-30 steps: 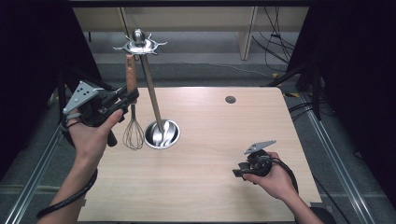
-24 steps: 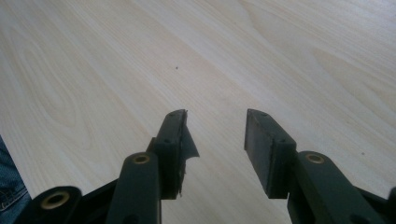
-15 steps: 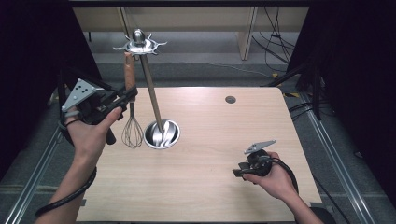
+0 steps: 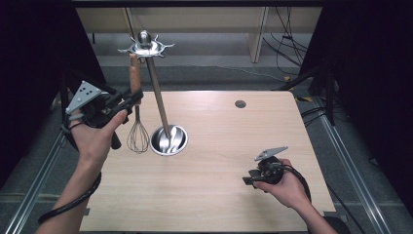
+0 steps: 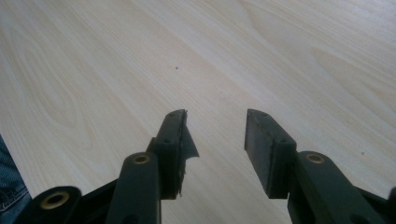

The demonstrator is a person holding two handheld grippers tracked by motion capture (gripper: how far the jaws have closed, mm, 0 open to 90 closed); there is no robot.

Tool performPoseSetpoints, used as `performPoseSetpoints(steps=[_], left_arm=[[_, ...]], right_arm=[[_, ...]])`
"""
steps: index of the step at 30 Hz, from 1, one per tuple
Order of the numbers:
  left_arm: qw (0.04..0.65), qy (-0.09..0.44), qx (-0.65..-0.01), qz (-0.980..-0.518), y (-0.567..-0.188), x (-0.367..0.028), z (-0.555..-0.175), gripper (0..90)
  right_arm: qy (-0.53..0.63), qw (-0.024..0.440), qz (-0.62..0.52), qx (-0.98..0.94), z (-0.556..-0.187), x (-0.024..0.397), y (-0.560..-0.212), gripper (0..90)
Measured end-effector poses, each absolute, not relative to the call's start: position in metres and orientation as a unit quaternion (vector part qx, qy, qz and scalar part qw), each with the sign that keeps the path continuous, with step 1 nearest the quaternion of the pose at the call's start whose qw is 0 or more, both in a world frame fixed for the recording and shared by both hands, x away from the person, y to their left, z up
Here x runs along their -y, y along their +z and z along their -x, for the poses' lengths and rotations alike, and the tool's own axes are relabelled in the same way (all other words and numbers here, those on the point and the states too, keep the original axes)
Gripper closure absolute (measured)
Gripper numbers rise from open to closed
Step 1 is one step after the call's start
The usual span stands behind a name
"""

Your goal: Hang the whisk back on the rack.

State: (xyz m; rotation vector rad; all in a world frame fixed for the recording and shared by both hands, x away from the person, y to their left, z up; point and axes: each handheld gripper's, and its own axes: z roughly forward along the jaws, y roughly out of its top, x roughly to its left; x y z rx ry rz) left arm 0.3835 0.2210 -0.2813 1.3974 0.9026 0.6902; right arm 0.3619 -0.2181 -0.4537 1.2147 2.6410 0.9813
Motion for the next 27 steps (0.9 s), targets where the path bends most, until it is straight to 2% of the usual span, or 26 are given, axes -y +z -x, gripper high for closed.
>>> performPoseSetpoints(steps=[27], left_arm=[[0.619,0.301,-0.399,-0.605,-0.282,-0.217,-0.394,69.6]], right_arm=[[0.312,0.034,-0.397,-0.863,-0.362,0.219,-0.453,59.4]])
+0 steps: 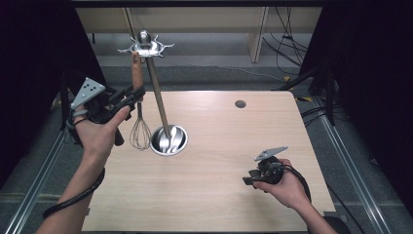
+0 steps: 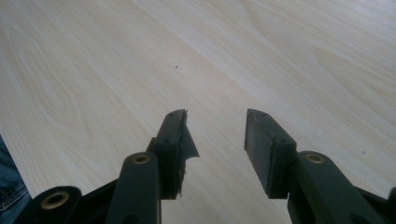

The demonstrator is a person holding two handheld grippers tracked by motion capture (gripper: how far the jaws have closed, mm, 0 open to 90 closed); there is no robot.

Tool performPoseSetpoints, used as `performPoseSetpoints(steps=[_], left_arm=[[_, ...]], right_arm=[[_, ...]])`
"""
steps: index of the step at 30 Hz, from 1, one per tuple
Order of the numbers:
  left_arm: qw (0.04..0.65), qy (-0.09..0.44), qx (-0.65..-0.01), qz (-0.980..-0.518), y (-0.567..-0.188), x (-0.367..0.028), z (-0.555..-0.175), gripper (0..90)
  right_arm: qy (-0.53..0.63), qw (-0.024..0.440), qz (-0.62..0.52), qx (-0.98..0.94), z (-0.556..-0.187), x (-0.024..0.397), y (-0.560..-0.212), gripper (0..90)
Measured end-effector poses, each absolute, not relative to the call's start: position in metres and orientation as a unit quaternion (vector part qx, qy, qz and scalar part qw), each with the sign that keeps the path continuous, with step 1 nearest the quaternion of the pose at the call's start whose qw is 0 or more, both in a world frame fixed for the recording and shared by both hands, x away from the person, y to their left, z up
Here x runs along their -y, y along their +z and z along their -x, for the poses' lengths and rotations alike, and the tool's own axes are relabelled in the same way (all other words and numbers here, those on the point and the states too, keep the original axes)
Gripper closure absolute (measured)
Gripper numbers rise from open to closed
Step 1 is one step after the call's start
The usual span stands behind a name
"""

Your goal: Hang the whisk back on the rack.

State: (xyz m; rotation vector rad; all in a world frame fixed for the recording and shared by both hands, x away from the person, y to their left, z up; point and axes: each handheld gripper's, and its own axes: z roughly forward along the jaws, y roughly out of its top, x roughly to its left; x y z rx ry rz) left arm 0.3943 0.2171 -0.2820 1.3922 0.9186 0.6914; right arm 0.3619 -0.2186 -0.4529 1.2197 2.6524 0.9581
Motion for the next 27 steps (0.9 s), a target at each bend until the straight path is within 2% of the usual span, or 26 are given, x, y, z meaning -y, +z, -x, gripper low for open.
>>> performPoseSetpoints(steps=[27], left_arm=[[0.619,0.29,-0.403,-0.609,-0.285,-0.214,-0.405,69.2]], right_arm=[[0.311,0.034,-0.396,-0.864,-0.362,0.219,-0.453,59.3]])
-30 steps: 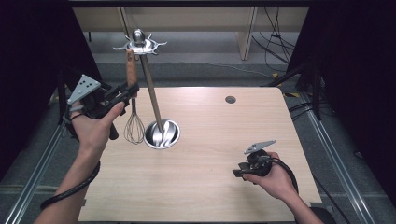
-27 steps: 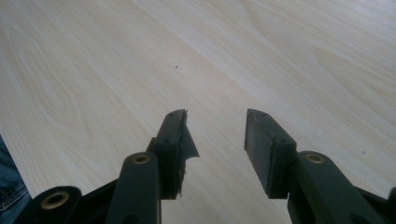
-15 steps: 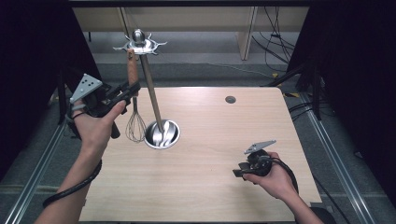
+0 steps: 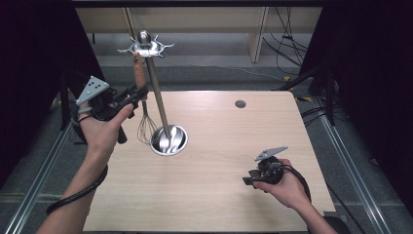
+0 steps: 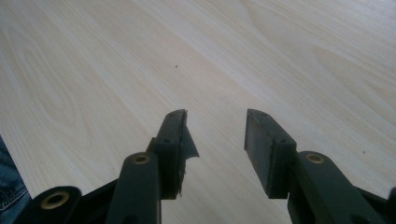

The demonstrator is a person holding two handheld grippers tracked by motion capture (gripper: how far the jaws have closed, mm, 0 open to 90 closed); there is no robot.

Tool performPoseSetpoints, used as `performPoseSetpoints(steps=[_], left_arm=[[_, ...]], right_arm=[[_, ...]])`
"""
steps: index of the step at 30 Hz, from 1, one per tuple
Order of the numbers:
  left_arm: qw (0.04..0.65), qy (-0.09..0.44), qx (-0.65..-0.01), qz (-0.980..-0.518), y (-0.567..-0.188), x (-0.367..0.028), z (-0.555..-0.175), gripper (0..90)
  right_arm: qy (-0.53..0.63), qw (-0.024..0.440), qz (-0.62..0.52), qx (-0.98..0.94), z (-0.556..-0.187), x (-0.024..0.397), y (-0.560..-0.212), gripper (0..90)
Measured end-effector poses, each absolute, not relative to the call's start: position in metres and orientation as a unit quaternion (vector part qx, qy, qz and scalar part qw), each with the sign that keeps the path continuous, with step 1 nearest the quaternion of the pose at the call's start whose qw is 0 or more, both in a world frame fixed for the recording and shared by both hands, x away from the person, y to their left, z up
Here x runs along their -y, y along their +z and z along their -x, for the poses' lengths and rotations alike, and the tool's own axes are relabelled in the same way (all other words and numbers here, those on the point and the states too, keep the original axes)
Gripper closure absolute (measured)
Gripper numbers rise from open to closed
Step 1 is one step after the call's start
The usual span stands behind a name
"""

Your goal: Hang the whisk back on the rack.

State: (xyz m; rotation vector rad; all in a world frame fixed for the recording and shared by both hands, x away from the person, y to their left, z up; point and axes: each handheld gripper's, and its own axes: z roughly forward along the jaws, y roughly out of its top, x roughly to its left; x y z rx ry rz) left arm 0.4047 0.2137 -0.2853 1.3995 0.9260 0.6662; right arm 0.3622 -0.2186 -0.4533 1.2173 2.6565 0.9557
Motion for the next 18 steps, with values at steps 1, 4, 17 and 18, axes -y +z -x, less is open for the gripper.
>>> performPoseSetpoints(steps=[1,4,17,18], left_arm=[[0.619,0.29,-0.403,-0.609,-0.2852,-0.2135,-0.405,69.2],[0.617,0.29,-0.404,-0.609,-0.2854,-0.2126,-0.4065,69.1],[0.611,0.289,-0.409,-0.614,-0.2857,-0.2116,-0.4108,68.3],[0.609,0.288,-0.41,-0.615,-0.2861,-0.2117,-0.4112,67.8]], right_arm=[[0.311,0.034,-0.396,-0.864,-0.3622,0.2186,-0.4533,59.3],[0.311,0.032,-0.395,-0.864,-0.3621,0.2186,-0.4534,59.3],[0.31,0.033,-0.396,-0.864,-0.3625,0.2181,-0.4542,59.3],[0.31,0.033,-0.396,-0.864,-0.3625,0.2181,-0.4543,59.3]])
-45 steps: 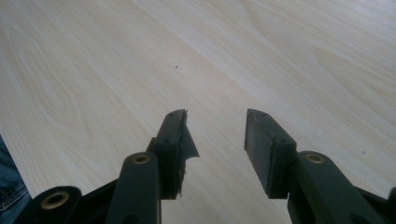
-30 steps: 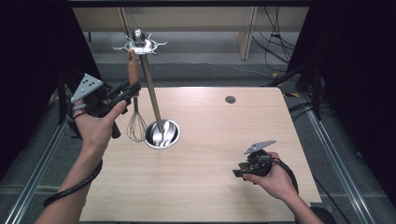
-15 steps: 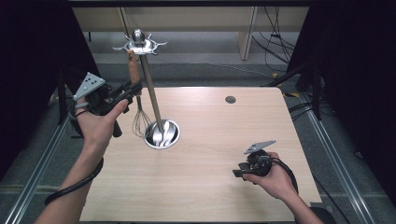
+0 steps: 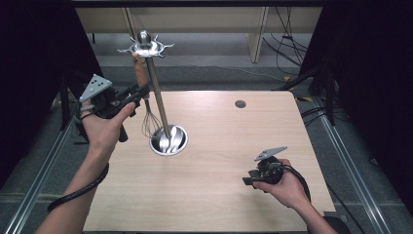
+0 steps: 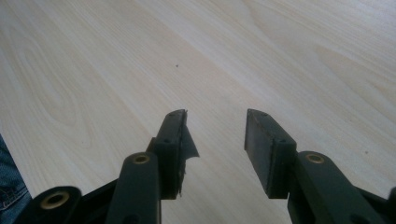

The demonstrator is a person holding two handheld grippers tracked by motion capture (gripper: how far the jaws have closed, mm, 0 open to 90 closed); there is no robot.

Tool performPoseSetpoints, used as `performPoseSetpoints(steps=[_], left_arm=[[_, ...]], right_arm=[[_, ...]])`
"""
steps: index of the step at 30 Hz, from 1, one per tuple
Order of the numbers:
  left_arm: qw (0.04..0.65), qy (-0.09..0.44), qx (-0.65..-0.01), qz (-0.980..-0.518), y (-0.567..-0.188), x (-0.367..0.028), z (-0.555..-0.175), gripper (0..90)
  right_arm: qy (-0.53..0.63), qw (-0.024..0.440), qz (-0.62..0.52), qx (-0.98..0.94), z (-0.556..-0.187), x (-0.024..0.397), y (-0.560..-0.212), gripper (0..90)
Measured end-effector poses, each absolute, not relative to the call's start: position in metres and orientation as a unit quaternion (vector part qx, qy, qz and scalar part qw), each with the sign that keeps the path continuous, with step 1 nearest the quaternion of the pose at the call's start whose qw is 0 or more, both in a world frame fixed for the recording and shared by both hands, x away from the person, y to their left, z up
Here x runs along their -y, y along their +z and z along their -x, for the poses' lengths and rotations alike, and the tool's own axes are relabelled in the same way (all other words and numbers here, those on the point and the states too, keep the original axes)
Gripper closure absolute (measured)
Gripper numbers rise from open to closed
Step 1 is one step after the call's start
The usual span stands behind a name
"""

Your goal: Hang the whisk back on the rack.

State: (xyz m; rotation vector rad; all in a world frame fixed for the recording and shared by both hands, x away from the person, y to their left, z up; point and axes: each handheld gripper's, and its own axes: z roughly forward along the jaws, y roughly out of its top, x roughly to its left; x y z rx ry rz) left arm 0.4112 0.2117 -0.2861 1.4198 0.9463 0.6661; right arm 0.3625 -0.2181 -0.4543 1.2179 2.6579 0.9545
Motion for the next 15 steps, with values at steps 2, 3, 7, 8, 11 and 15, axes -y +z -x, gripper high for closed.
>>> performPoseSetpoints(steps=[2,3,7,8,11,15], left_arm=[[0.609,0.288,-0.412,-0.614,-0.287,-0.212,-0.412,66.7],[0.609,0.289,-0.412,-0.613,-0.287,-0.212,-0.412,66.5],[0.611,0.289,-0.412,-0.611,-0.287,-0.213,-0.411,65.6],[0.612,0.29,-0.409,-0.612,-0.287,-0.214,-0.41,65.2],[0.61,0.293,-0.407,-0.613,-0.288,-0.217,-0.406,62.3],[0.608,0.301,-0.41,-0.61,-0.29,-0.221,-0.399,54.6]], right_arm=[[0.31,0.033,-0.395,-0.864,-0.363,0.218,-0.455,59.3],[0.31,0.033,-0.395,-0.864,-0.363,0.218,-0.455,59.3],[0.311,0.033,-0.396,-0.864,-0.363,0.218,-0.455,59.3],[0.311,0.033,-0.395,-0.864,-0.363,0.218,-0.455,59.3],[0.311,0.032,-0.396,-0.863,-0.363,0.218,-0.454,59.2],[0.311,0.034,-0.395,-0.863,-0.363,0.219,-0.454,59.1]])
